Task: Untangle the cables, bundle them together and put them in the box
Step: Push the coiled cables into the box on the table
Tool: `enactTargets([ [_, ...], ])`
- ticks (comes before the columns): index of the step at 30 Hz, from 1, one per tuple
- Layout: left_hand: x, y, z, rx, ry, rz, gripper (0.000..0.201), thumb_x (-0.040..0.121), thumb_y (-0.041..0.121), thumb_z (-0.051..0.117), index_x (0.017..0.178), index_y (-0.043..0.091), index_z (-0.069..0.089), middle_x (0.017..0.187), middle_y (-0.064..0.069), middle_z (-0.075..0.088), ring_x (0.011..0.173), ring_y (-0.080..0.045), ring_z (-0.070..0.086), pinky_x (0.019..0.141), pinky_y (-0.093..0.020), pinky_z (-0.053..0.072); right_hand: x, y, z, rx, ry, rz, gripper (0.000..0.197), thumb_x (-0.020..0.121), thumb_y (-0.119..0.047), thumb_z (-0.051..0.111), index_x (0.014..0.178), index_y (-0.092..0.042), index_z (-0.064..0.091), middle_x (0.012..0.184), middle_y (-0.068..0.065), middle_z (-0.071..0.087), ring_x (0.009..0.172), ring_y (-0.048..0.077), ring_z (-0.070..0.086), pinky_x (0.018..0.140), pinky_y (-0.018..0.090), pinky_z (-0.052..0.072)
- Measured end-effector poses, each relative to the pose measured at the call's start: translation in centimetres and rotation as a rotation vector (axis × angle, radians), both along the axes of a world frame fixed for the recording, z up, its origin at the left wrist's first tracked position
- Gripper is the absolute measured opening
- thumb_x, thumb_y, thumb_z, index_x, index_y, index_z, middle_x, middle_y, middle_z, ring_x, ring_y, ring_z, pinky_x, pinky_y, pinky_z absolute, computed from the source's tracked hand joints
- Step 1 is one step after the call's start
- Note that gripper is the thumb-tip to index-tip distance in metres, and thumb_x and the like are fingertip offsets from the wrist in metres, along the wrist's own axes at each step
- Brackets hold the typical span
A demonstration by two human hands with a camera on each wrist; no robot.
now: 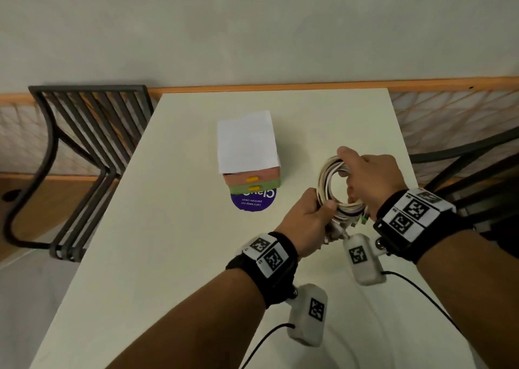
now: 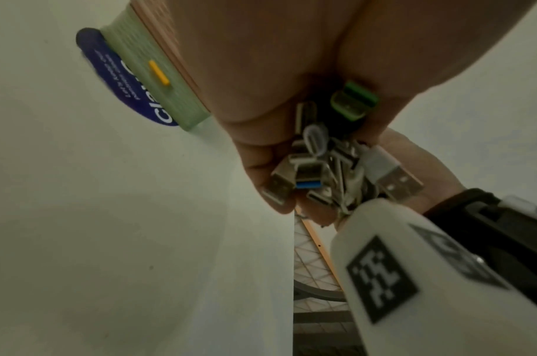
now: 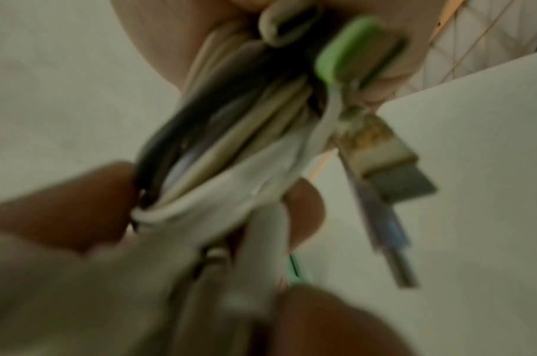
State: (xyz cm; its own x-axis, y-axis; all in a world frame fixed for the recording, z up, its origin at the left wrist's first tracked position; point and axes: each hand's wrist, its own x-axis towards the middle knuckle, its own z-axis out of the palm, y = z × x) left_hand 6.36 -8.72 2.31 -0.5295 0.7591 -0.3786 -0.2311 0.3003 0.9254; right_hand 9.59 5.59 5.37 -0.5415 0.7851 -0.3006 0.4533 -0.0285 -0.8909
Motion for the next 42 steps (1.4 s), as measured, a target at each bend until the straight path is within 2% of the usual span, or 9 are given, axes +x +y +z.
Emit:
enactTargets([
  [4, -1.5, -0.8, -1.1, 0.056, -0.294, 0.083, 0.049, 0.094, 0.046, 0.051, 0.111, 0.001, 0.059, 0.096, -0.025, 0.066, 0.081, -0.033, 0.061, 0.061, -0.031, 0.047, -0.5, -1.0, 0.2, 0.113, 0.046, -0.047, 0.047, 0.077, -0.05, 0.063, 0.067, -0.004, 0.067, 0.045, 0.013, 0.054, 0.038, 0.027, 0.053, 0.05, 0.038, 0.05],
  [8, -4.1, -1.9, -3.3, 0.017, -0.483, 0.262, 0.048, 0.106, 0.038, 0.036, 0.083, 0.009, 0.067, 0.063, -0.003, 0.069, 0.05, -0.011, 0.062, 0.044, -0.017, 0.046, -1.4, -2.5, -0.5, 0.272, 0.041, -0.055, 0.059, 0.08, -0.052, 0.061, 0.074, 0.007, 0.063, 0.063, 0.032, 0.057, 0.055, 0.043, 0.058, 0.053, 0.042, 0.052],
  [11, -5.7, -2.4, -4.8, -0.079, -0.504, 0.441, 0.03, 0.103, 0.025, 0.047, 0.089, 0.007, 0.067, 0.069, -0.005, 0.069, 0.059, -0.017, 0.062, 0.064, -0.034, 0.062, -2.6, -3.9, -1.7, 0.299, 0.057, -0.061, 0.063, 0.076, -0.055, 0.062, 0.073, 0.008, 0.061, 0.065, 0.035, 0.054, 0.058, 0.048, 0.055, 0.05, 0.047, 0.05],
  [17, -8.5, -2.7, -7.8, -0.118, -0.558, 0.7, 0.04, 0.102, 0.039, 0.048, 0.11, 0.002, 0.063, 0.081, -0.01, 0.065, 0.051, -0.022, 0.054, 0.061, -0.04, 0.057, -4.2, -5.7, -3.1, 0.334, 0.078, -0.04, 0.059, 0.077, -0.054, 0.061, 0.062, 0.002, 0.053, 0.061, 0.03, 0.051, 0.06, 0.046, 0.057, 0.05, 0.047, 0.051],
  [24, -10.1, -1.9, -9.2, -0.01, -0.511, 0.883, 0.026, 0.099, 0.027, 0.058, 0.105, 0.003, 0.066, 0.075, -0.009, 0.074, 0.055, -0.025, 0.068, 0.05, -0.03, 0.055, -4.6, -6.7, -3.9, 0.36, 0.068, -0.013, 0.057, 0.082, -0.048, 0.063, 0.059, 0.001, 0.046, 0.052, 0.015, 0.038, 0.049, 0.032, 0.04, 0.05, 0.043, 0.047],
  [33, -8.6, -4.2, -7.8, -0.115, -0.485, 0.89, 0.006, 0.086, 0.004, 0.061, 0.083, 0.001, 0.065, 0.057, -0.011, 0.065, 0.041, -0.021, 0.059, 0.053, -0.032, 0.057, -4.1, -6.3, -2.8, 0.339, 0.09, -0.019, 0.059, 0.077, -0.053, 0.061, 0.066, 0.003, 0.054, 0.061, 0.033, 0.049, 0.059, 0.048, 0.055, 0.046, 0.045, 0.049],
  [35, -8.3, -5.5, -7.6, -0.235, -0.288, 0.814, 0.007, 0.079, 0.011, 0.061, 0.077, 0.005, 0.064, 0.059, -0.008, 0.062, 0.041, -0.023, 0.055, 0.05, -0.031, 0.052, -4.1, -6.1, -2.2, 0.332, 0.1, -0.015, 0.06, 0.077, -0.054, 0.061, 0.068, 0.005, 0.054, 0.063, 0.035, 0.049, 0.058, 0.049, 0.054, 0.045, 0.045, 0.048],
  [40, -9.9, -6.7, -7.1, -0.459, 0.854, 0.326, 0.015, 0.075, 0.032, 0.06, 0.076, 0.017, 0.059, 0.088, 0.0, 0.064, 0.084, -0.025, 0.055, 0.069, -0.028, 0.036, -3.8, -5.7, -1.3, 0.313, 0.127, -0.017, 0.059, 0.077, -0.054, 0.061, 0.071, 0.004, 0.059, 0.062, 0.034, 0.052, 0.057, 0.048, 0.053, 0.046, 0.045, 0.049],
  [42, -11.0, -5.9, -6.9, -0.526, 0.977, 0.129, 0.025, 0.077, 0.038, 0.059, 0.093, 0.02, 0.066, 0.103, 0.003, 0.066, 0.104, -0.026, 0.054, 0.085, -0.035, 0.038, -3.8, -5.6, -1.2, 0.305, 0.146, -0.021, 0.06, 0.077, -0.054, 0.062, 0.071, 0.006, 0.057, 0.062, 0.035, 0.051, 0.056, 0.049, 0.052, 0.045, 0.045, 0.048],
])
